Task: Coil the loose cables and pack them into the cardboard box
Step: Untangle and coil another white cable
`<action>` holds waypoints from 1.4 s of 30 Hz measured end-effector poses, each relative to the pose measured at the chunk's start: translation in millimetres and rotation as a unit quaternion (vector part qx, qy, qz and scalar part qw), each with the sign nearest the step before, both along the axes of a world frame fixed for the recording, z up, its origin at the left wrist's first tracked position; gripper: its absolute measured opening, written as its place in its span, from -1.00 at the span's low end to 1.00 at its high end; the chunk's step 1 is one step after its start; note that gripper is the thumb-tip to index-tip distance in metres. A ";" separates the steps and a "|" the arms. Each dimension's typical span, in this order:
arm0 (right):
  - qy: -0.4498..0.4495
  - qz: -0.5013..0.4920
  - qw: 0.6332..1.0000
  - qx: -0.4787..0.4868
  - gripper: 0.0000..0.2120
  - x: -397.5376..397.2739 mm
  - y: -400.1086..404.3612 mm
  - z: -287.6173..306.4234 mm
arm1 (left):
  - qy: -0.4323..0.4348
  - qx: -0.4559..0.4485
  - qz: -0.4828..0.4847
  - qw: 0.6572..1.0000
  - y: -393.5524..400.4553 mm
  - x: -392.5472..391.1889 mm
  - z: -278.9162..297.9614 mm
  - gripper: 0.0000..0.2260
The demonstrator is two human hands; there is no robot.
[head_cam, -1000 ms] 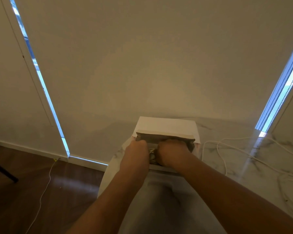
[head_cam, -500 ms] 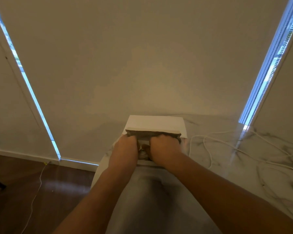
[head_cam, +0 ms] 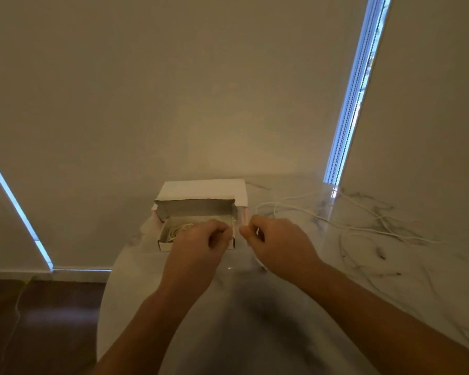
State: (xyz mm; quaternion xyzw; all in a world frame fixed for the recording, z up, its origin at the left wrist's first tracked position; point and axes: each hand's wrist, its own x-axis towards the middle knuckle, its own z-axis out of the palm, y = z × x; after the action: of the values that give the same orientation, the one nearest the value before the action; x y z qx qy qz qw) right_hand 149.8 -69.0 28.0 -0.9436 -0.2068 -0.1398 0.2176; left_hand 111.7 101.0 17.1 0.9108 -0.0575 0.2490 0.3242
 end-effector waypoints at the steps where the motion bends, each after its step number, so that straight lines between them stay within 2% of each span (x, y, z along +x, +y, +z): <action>1: 0.010 -0.014 1.000 0.002 -0.73 2.1 -9.7 -3.3 | 0.007 0.000 -0.005 1.000 -7.0 1.0 -4.2 -0.89; 7: 0.056 -0.084 0.994 -0.043 -0.76 27.5 -46.5 -32.8 | 0.032 -0.013 -0.040 0.999 -43.1 9.3 -22.6 -0.84; 15: 0.096 -0.053 0.982 -0.154 -0.76 62.3 -55.7 -44.1 | 0.008 -0.012 -0.055 0.998 -57.8 18.3 -23.4 -0.83; 20: 0.065 -0.026 0.982 -0.177 -0.92 70.6 -55.0 -46.9 | 0.009 -0.012 -0.059 0.998 -61.8 22.9 -22.0 -0.82; 25: 0.035 -0.005 0.979 -0.201 -0.91 63.3 -61.6 -47.1 | -0.019 -0.011 -0.080 0.997 -70.5 23.3 -13.3 -0.86; 29: -0.010 0.016 0.980 -0.200 -0.91 49.8 -77.1 -33.6 | -0.024 -0.017 -0.092 0.995 -78.1 32.0 -11.4 -0.86; 37: -0.062 0.013 0.986 -0.153 -0.96 21.3 -102.7 -4.6 | 0.000 0.034 -0.092 0.995 -98.4 46.3 -11.5 -0.79; 42: -0.088 0.017 0.991 -0.103 -0.96 11.6 -114.0 3.9 | 0.043 -0.013 -0.117 0.992 -112.1 39.1 -11.7 -0.79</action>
State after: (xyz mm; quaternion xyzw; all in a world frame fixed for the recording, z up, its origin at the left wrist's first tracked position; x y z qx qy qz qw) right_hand 161.4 -183.0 31.9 -0.9412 -0.2548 -0.1969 0.1020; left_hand 150.7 -11.1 5.4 0.9034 -0.1462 0.1712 0.3649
